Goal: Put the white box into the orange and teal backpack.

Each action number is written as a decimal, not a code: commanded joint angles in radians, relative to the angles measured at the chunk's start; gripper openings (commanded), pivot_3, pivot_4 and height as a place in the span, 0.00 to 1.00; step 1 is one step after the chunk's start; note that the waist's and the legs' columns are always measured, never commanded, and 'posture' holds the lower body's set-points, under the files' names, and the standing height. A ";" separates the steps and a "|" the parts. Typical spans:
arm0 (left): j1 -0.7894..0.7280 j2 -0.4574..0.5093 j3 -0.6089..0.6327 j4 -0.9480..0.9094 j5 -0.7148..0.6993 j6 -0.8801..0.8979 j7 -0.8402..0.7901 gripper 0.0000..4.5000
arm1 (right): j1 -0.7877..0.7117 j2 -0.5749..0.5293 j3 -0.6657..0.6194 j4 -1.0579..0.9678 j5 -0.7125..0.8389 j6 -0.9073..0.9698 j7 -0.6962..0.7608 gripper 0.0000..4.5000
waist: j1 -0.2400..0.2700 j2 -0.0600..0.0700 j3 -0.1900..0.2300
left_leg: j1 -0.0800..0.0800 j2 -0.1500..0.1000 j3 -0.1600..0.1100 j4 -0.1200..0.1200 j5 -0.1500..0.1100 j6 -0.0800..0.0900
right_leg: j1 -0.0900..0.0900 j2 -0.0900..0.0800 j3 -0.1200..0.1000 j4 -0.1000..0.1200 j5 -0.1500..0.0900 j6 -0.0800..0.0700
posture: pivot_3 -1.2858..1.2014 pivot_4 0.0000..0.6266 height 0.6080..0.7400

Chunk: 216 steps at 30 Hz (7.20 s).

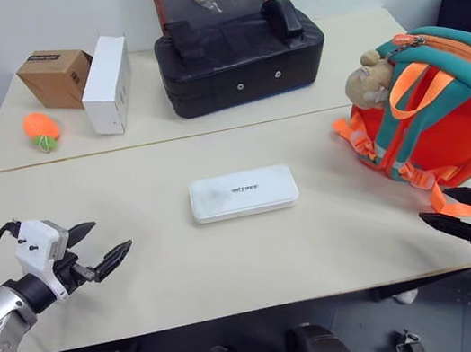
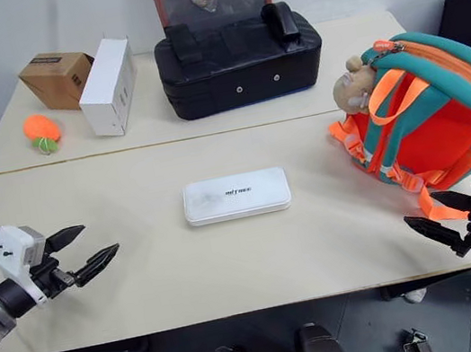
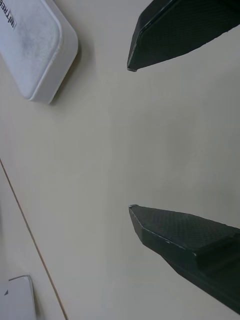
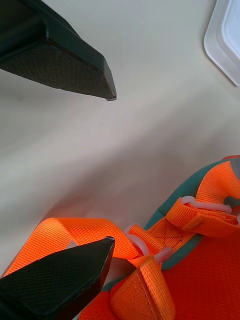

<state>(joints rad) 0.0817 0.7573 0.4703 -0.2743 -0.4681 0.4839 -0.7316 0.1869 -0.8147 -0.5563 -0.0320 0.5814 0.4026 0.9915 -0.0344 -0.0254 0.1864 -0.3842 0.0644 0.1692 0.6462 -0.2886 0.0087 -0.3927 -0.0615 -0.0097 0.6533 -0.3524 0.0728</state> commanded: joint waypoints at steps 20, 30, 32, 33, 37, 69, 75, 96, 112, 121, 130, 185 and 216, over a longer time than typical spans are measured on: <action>0.000 -0.018 -0.002 -0.061 -0.021 0.017 0.053 0.86 | -0.015 0.033 0.037 -0.046 0.004 -0.050 0.024 0.79 | 0.003 0.000 0.000 | 0.000 0.000 0.000 0.000 0.000 -0.001 | 0.000 0.000 0.000 0.000 0.000 0.000 | 0.52 0.24 1.00; -0.134 -0.052 -0.201 0.028 0.082 -0.022 0.077 0.17 | -0.145 0.128 0.318 -0.191 -0.089 -0.062 -0.046 0.01 | 0.004 0.000 0.000 | 0.001 0.000 0.000 0.001 0.001 -0.001 | 0.001 0.000 0.000 0.002 0.000 0.000 | 0.52 0.24 1.00; -0.216 -0.109 -0.239 0.099 0.111 -0.018 0.144 0.02 | -0.228 0.173 0.413 -0.185 -0.130 -0.073 -0.062 0.00 | 0.004 0.000 -0.001 | 0.001 0.000 0.000 0.002 0.002 -0.002 | 0.000 0.000 0.000 0.002 0.001 0.000 | 0.52 0.24 1.00; -0.242 -0.130 -0.239 0.117 0.111 -0.011 0.166 0.00 | -0.252 0.185 0.436 -0.179 -0.141 -0.074 -0.067 0.00 | 0.004 0.000 0.000 | 0.001 -0.001 0.000 0.002 0.003 -0.002 | 0.000 0.000 0.000 0.003 0.001 0.000 | 0.52 0.24 1.00; -0.340 -0.196 -0.284 0.185 0.127 -0.011 0.192 0.00 | -0.382 0.242 0.521 -0.090 -0.221 -0.085 -0.124 0.00 | 0.005 0.000 0.000 | -0.003 0.000 0.000 0.004 0.003 -0.002 | -0.004 0.001 -0.001 0.006 0.001 0.001 | 0.52 0.24 1.00; -0.304 -0.192 -0.501 -0.025 0.208 0.081 0.022 0.00 | -0.425 0.278 0.533 -0.089 -0.267 -0.065 -0.156 0.00 | 0.001 0.000 0.000 | -0.003 0.000 0.003 0.005 0.005 -0.003 | -0.005 0.001 0.000 0.008 0.001 0.001 | 0.52 0.24 1.00; -0.202 -0.100 -0.431 0.010 0.253 0.046 0.041 0.00 | -0.346 0.249 0.495 -0.147 -0.256 -0.034 -0.185 0.00 | 0.001 0.000 0.000 | -0.001 0.000 0.002 0.003 0.006 -0.004 | -0.005 0.001 0.000 0.007 0.001 0.000 | 0.52 0.24 1.00; -0.331 -0.254 0.052 -0.016 -0.444 1.024 0.223 0.51 | -0.543 0.242 0.591 0.139 -0.405 -0.260 -0.144 0.00 | -0.001 0.000 0.000 | -0.002 0.000 -0.001 0.005 0.006 -0.004 | -0.004 0.001 -0.002 0.008 0.001 0.000 | 0.52 0.24 1.00; -0.438 -0.438 0.039 0.243 -0.691 1.131 0.541 0.78 | -0.536 0.261 0.625 0.119 -0.417 -0.270 -0.138 0.00 | 0.007 0.000 0.000 | -0.001 -0.002 -0.006 0.007 0.007 -0.005 | 0.001 0.000 -0.006 0.008 0.001 0.000 | 0.52 0.24 1.00; -0.616 -0.429 -0.105 0.412 -0.670 1.130 0.502 0.78 | -0.515 0.262 0.628 0.107 -0.428 -0.277 -0.139 0.00 | 0.010 0.000 0.000 | -0.002 -0.002 -0.007 0.008 0.008 -0.005 | 0.000 0.000 -0.008 0.008 0.001 0.000 | 0.52 0.24 1.00; -0.713 -0.411 -0.161 0.502 -0.605 1.129 0.398 0.33 | -0.460 0.257 0.621 0.061 -0.425 -0.276 -0.152 0.00 | 0.004 0.000 0.000 | -0.002 -0.001 -0.006 0.006 0.010 -0.009 | -0.001 0.002 -0.008 0.008 0.001 0.000 | 0.52 0.24 1.00; -0.526 -0.262 -0.054 0.057 -1.137 0.606 0.653 0.28 | -0.573 0.308 0.136 0.011 0.093 0.115 -0.380 0.00 | 0.005 -0.001 0.000 | -0.004 -0.001 -0.007 0.002 0.012 -0.008 | -0.002 0.002 -0.006 0.006 0.001 0.000 | 0.52 0.24 1.00; -0.749 0.026 -0.361 0.027 -0.561 0.430 -0.103 0.28 | -0.287 -0.333 0.123 -0.350 0.567 0.555 0.489 0.00 | 0.009 -0.006 0.004 | -0.006 -0.001 -0.009 0.000 0.010 -0.006 | -0.001 0.001 -0.007 0.000 0.001 -0.001 | 0.52 0.24 1.00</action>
<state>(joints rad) -0.6266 0.7853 0.0955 -0.2037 -1.0307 0.9517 -0.7935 -0.1023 -1.1454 -0.4349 -0.3870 1.1606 0.9782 1.4708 -0.0256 -0.0310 0.1900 -0.3906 0.0634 0.1599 0.6467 -0.2784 0.0026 -0.3942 -0.0603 -0.0171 0.6529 -0.3517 0.0719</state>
